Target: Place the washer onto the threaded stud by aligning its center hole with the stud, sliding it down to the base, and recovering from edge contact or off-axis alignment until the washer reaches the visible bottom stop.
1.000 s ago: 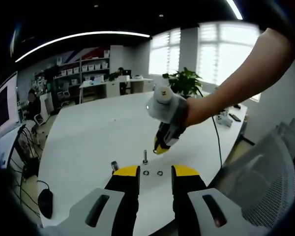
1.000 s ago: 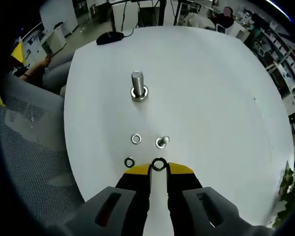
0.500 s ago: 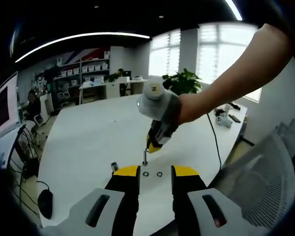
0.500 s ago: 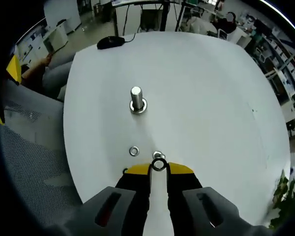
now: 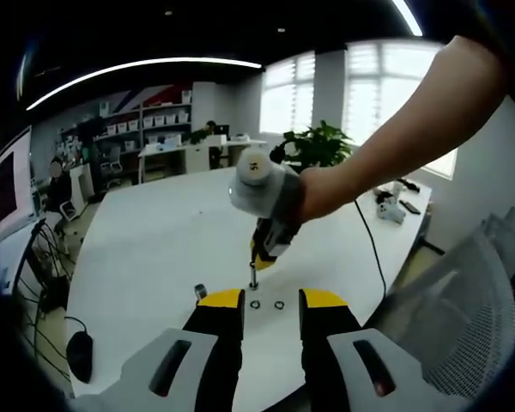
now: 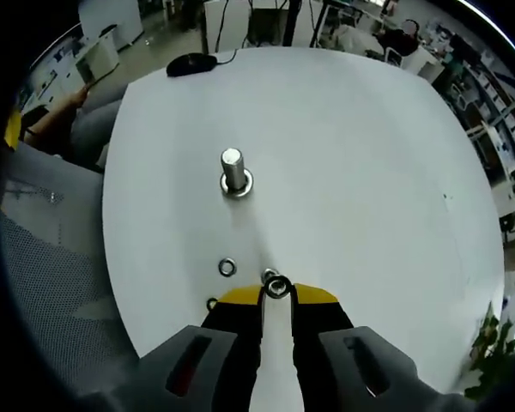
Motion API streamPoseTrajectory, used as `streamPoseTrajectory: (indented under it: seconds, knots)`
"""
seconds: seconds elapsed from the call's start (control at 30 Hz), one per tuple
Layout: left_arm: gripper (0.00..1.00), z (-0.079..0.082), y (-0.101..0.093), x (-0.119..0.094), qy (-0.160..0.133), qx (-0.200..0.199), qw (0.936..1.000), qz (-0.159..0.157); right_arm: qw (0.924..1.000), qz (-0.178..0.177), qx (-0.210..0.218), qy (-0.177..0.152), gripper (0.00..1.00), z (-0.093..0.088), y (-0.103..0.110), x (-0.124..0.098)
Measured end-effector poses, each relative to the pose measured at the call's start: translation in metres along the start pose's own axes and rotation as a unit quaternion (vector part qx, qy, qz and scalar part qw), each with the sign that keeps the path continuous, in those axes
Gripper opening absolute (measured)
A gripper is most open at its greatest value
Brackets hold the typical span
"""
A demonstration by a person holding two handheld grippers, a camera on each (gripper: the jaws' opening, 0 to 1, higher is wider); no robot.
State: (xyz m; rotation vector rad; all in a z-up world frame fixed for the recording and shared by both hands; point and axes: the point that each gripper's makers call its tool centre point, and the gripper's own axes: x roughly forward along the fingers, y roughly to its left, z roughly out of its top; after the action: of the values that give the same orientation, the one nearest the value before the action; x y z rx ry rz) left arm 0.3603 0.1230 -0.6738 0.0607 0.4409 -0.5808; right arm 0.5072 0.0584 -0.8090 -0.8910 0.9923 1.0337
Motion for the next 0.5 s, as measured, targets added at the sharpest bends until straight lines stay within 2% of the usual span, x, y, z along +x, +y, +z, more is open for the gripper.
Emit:
streamPoseTrajectory:
  seconds: [0.5]
  knots:
    - [0.23, -0.002, 0.003, 0.0, 0.003, -0.005, 1.0, 0.005, 0.9998, 0.006, -0.007, 0.015, 0.14, -0.005, 0.003, 0.018]
